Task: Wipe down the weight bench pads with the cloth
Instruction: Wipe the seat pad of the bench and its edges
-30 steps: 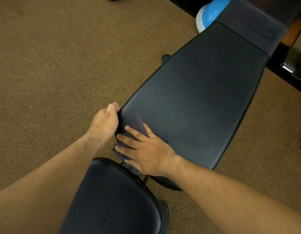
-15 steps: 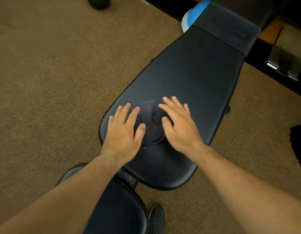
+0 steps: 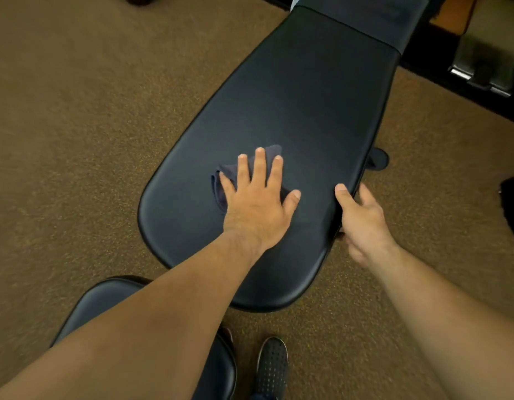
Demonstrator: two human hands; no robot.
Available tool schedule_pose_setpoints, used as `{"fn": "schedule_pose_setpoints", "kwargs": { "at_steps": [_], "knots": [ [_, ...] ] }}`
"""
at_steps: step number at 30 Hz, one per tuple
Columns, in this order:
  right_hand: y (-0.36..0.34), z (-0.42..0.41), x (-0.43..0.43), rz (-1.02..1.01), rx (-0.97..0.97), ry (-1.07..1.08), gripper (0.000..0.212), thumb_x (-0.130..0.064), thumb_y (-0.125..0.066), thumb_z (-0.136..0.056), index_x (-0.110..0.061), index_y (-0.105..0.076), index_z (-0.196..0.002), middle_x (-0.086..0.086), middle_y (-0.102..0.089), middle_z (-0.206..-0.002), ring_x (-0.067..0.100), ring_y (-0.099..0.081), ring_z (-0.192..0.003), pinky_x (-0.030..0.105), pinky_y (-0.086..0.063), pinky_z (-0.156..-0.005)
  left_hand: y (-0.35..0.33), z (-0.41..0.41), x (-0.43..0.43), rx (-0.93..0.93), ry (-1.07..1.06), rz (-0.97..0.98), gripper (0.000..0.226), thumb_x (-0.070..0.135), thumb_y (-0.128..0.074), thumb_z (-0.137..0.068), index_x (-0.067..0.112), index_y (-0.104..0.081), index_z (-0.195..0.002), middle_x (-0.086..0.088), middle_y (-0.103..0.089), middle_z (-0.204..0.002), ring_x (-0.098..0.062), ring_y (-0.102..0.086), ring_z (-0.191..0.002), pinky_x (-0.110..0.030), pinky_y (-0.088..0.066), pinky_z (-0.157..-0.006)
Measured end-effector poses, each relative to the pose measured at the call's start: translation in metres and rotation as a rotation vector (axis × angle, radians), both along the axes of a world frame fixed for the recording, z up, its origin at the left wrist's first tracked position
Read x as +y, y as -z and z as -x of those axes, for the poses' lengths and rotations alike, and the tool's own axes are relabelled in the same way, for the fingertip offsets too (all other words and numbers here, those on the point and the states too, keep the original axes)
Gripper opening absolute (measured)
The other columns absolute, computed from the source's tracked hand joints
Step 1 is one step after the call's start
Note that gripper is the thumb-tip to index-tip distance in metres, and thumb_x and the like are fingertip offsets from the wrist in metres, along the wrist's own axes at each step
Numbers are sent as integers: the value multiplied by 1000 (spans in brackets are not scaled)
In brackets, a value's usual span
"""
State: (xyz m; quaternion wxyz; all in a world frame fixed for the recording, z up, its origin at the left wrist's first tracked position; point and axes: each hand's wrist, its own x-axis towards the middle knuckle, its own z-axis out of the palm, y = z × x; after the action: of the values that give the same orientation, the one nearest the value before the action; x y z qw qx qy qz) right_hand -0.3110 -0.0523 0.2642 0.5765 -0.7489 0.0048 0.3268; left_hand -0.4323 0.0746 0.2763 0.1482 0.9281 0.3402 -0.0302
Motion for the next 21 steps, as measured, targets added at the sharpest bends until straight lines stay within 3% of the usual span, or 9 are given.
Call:
{"fn": "schedule_pose_setpoints", "kwargs": {
  "at_steps": [5, 8, 11, 14, 17, 21],
  "knots": [
    [2, -4, -3, -4, 29, -11, 27, -33, -61, -96, -46, -58, -119, -14, -71, -113, 11, -69, -101, 50, -55, -89, 3, 15, 9, 4, 185, -69, 65, 57, -24, -98, 30, -7, -155, 0, -4, -164, -26, 1, -149, -56, -4, -116],
    [2, -4, -2, 16, 22, 2, 24, -33, -62, -96, -54, -58, -107, -18, -70, -113, 9, -68, -102, 48, -55, -90, 6, 54, 43, 24, 23, -49, 65, 57, -27, -97, 35, -8, -154, 5, -3, -164, -24, 2, -150, -57, -1, -116],
    [3, -3, -3, 26, -2, -3, 25, -35, -61, -95, -50, -59, -115, -18, -70, -112, 8, -67, -102, 46, -55, -90, 7, 92, 70, 69, -252, 36, 63, 58, -24, -98, 37, -4, -154, 8, 3, -163, -26, 10, -149, -63, 4, -113],
    [7, -2, -1, 32, -13, -7, 28, -38, -62, -94, -47, -58, -120, -19, -69, -112, 8, -67, -102, 46, -55, -90, 7, 87, 63, 32, -399, 79, 61, 52, -24, -100, 32, -5, -155, 3, 4, -164, -30, 11, -148, -64, 2, -114],
    [8, -3, -1, 57, -42, -15, 30, -41, -62, -92, -47, -57, -121, -21, -68, -113, 9, -66, -104, 49, -55, -90, 6, 61, 40, 20, -410, 63, 61, 47, -22, -102, 25, -4, -156, -2, 6, -164, -31, 10, -148, -61, 3, -116],
    [7, -2, 0, 100, -68, -23, 31, -47, -61, -90, -50, -56, -120, -22, -68, -111, 10, -66, -104, 50, -55, -90, 5, 33, 6, 31, -268, 24, 61, 45, -20, -102, 23, -2, -155, -5, 6, -164, -32, 8, -148, -61, 2, -115]
  ]
}}
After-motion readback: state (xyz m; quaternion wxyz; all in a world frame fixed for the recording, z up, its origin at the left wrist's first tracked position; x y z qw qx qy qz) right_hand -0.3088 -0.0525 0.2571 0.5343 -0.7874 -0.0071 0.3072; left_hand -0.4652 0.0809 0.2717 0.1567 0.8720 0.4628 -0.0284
